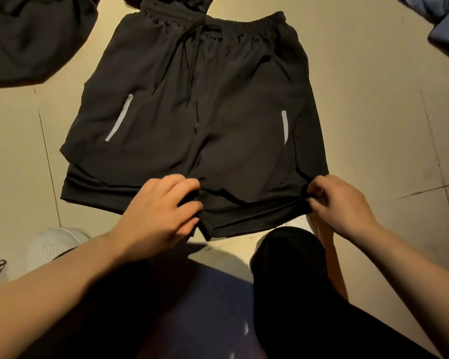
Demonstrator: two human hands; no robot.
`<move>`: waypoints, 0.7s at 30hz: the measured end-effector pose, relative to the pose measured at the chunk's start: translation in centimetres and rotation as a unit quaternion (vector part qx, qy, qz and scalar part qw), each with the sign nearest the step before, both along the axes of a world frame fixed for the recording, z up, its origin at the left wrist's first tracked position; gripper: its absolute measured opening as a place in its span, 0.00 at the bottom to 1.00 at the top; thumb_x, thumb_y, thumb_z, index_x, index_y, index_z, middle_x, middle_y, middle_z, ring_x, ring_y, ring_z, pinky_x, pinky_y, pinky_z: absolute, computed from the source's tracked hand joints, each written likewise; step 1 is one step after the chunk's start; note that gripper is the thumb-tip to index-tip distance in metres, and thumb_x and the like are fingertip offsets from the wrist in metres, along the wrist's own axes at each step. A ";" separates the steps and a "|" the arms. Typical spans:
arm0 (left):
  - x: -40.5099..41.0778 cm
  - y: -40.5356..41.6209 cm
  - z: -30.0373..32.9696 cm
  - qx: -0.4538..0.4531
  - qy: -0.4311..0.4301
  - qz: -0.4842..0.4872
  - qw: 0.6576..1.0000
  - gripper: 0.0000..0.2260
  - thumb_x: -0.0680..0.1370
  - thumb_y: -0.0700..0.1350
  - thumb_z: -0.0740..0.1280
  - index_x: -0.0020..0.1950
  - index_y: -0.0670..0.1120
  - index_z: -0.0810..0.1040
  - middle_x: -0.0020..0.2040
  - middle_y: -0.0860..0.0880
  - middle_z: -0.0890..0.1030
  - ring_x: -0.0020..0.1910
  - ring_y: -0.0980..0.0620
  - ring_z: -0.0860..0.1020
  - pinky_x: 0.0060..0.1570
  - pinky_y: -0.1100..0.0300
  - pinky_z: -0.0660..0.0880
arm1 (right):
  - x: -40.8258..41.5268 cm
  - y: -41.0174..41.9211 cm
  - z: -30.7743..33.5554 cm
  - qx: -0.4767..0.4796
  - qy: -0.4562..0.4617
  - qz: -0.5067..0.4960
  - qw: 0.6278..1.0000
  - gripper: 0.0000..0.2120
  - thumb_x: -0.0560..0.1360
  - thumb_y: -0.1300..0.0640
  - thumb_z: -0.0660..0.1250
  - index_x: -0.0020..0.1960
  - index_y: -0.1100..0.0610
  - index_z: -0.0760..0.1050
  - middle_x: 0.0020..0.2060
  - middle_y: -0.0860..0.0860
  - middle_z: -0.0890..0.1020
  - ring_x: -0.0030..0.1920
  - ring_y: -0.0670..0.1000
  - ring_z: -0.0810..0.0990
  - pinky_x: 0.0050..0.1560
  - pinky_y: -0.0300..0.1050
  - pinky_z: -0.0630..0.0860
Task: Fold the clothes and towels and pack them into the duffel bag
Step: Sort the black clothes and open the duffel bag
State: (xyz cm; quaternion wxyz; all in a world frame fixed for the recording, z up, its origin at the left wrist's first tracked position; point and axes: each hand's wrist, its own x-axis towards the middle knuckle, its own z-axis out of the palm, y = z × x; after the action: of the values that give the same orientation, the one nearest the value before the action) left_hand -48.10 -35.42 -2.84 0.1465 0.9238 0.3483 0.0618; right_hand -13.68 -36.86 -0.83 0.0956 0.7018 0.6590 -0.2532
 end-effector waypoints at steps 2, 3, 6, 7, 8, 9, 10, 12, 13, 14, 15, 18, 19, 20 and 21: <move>0.6 0.1 0.2 -0.073 -0.043 0.094 0.992 0.15 0.73 0.56 0.66 0.49 0.45 0.81 0.57 0.43 0.76 0.53 0.42 0.75 0.47 0.51 0.72 | 0.4 0.1 0.0 0.005 0.020 -0.012 1.000 0.12 0.75 0.42 0.66 0.45 0.50 0.73 0.41 0.46 0.72 0.41 0.49 0.73 0.35 0.42 0.66; 1.0 0.2 0.3 -0.107 -0.065 0.133 0.983 0.17 0.72 0.58 0.66 0.49 0.46 0.79 0.56 0.45 0.76 0.51 0.43 0.75 0.47 0.51 0.73 | 0.5 0.2 -0.1 0.016 0.028 -0.023 0.999 0.14 0.75 0.38 0.62 0.45 0.49 0.73 0.42 0.46 0.73 0.40 0.48 0.73 0.36 0.42 0.69; 2.2 0.4 0.0 -0.166 -0.083 0.196 0.963 0.17 0.70 0.54 0.69 0.55 0.50 0.70 0.51 0.48 0.75 0.46 0.44 0.77 0.43 0.54 0.72 | 0.7 1.2 -0.7 0.075 0.011 -0.081 0.994 0.15 0.77 0.44 0.63 0.57 0.53 0.72 0.53 0.52 0.74 0.45 0.53 0.77 0.43 0.49 0.75; 2.6 0.3 -0.2 -0.180 -0.077 0.205 0.959 0.19 0.70 0.50 0.71 0.58 0.50 0.69 0.52 0.49 0.75 0.48 0.44 0.76 0.44 0.55 0.71 | 0.7 1.8 -1.0 0.067 -0.009 -0.092 0.993 0.17 0.76 0.48 0.66 0.62 0.53 0.69 0.58 0.54 0.72 0.48 0.56 0.78 0.46 0.50 0.76; 2.8 0.3 -0.5 -0.196 -0.074 0.211 0.955 0.22 0.70 0.46 0.72 0.61 0.50 0.69 0.55 0.49 0.74 0.51 0.45 0.76 0.45 0.55 0.70 | 0.7 2.3 -1.4 0.044 -0.030 -0.089 0.995 0.20 0.76 0.51 0.68 0.65 0.54 0.67 0.61 0.55 0.71 0.51 0.58 0.77 0.48 0.52 0.75; 2.9 0.1 -0.7 -0.206 -0.076 0.211 0.952 0.25 0.70 0.43 0.73 0.64 0.50 0.69 0.58 0.50 0.72 0.53 0.46 0.75 0.47 0.55 0.71 | 0.7 2.8 -1.8 0.025 -0.043 -0.075 0.996 0.20 0.76 0.54 0.68 0.65 0.54 0.67 0.61 0.57 0.72 0.52 0.60 0.77 0.48 0.52 0.75; 3.0 0.0 -0.8 -0.203 -0.080 0.204 0.954 0.27 0.69 0.41 0.73 0.66 0.50 0.69 0.60 0.51 0.70 0.54 0.47 0.73 0.48 0.55 0.71 | 0.9 3.3 -2.1 0.024 -0.049 -0.061 0.997 0.17 0.77 0.56 0.66 0.64 0.56 0.69 0.59 0.58 0.74 0.51 0.62 0.77 0.47 0.52 0.75; 2.7 -0.2 -0.9 -0.158 -0.073 0.164 0.971 0.29 0.68 0.40 0.70 0.68 0.50 0.68 0.62 0.51 0.68 0.53 0.47 0.72 0.46 0.54 0.74 | 1.4 3.9 -2.1 0.072 -0.035 -0.089 0.993 0.09 0.78 0.60 0.61 0.58 0.58 0.73 0.50 0.58 0.79 0.48 0.63 0.77 0.45 0.53 0.74; 2.6 -0.2 -0.9 -0.133 -0.063 0.140 0.979 0.29 0.67 0.41 0.69 0.68 0.50 0.67 0.62 0.49 0.69 0.52 0.46 0.72 0.45 0.52 0.75 | 2.0 4.0 -2.1 0.105 -0.017 -0.155 0.982 0.08 0.78 0.60 0.59 0.56 0.58 0.73 0.47 0.57 0.79 0.46 0.61 0.76 0.45 0.53 0.74; 2.5 -0.3 -1.0 -0.117 -0.049 0.122 0.984 0.30 0.66 0.42 0.67 0.68 0.50 0.67 0.63 0.47 0.70 0.53 0.45 0.72 0.45 0.50 0.75 | 2.7 4.1 -2.0 0.122 0.006 -0.257 0.959 0.09 0.79 0.60 0.58 0.56 0.59 0.73 0.46 0.56 0.78 0.44 0.59 0.75 0.45 0.52 0.74; 2.4 -0.3 -1.1 -0.110 -0.035 0.110 0.987 0.30 0.66 0.43 0.66 0.69 0.49 0.68 0.64 0.45 0.71 0.56 0.43 0.72 0.47 0.48 0.76 | 3.4 4.2 -2.0 0.116 0.039 -0.367 0.922 0.09 0.79 0.60 0.57 0.57 0.59 0.73 0.47 0.57 0.77 0.44 0.57 0.75 0.45 0.50 0.73; 2.4 -0.5 -2.2 -0.126 0.014 0.063 0.990 0.28 0.69 0.49 0.63 0.69 0.48 0.68 0.66 0.42 0.73 0.63 0.43 0.70 0.53 0.47 0.77 | 5.8 3.2 -2.7 -0.005 0.069 -0.542 0.838 0.10 0.78 0.59 0.59 0.56 0.60 0.74 0.52 0.61 0.79 0.45 0.58 0.77 0.43 0.48 0.73; 2.4 -0.5 -2.6 -0.130 0.034 0.035 0.990 0.27 0.70 0.50 0.62 0.69 0.48 0.68 0.67 0.42 0.73 0.64 0.43 0.70 0.53 0.46 0.77 | 6.3 2.8 -3.1 -0.030 0.049 -0.545 0.837 0.10 0.78 0.58 0.60 0.56 0.60 0.74 0.52 0.62 0.79 0.48 0.60 0.78 0.44 0.48 0.74; 2.3 -0.4 -2.9 -0.130 0.050 0.008 0.990 0.25 0.72 0.52 0.61 0.68 0.47 0.70 0.67 0.42 0.73 0.64 0.42 0.71 0.53 0.45 0.77 | 6.6 2.6 -3.3 -0.030 0.022 -0.534 0.845 0.10 0.78 0.57 0.60 0.56 0.60 0.74 0.53 0.61 0.79 0.50 0.61 0.78 0.46 0.49 0.74; 2.2 -0.4 -3.1 -0.126 0.060 -0.016 0.990 0.23 0.73 0.52 0.60 0.67 0.46 0.73 0.67 0.43 0.74 0.64 0.40 0.72 0.53 0.45 0.77 | 6.6 2.5 -3.4 -0.015 -0.001 -0.511 0.860 0.10 0.78 0.57 0.60 0.57 0.60 0.74 0.54 0.60 0.78 0.52 0.61 0.78 0.47 0.50 0.74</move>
State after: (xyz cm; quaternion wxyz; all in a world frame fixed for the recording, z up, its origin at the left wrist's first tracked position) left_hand -45.89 -35.81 -5.96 0.2411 0.9055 0.3469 -0.0407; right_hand -7.10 -34.36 -4.20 -0.0364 0.9386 0.2042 -0.2758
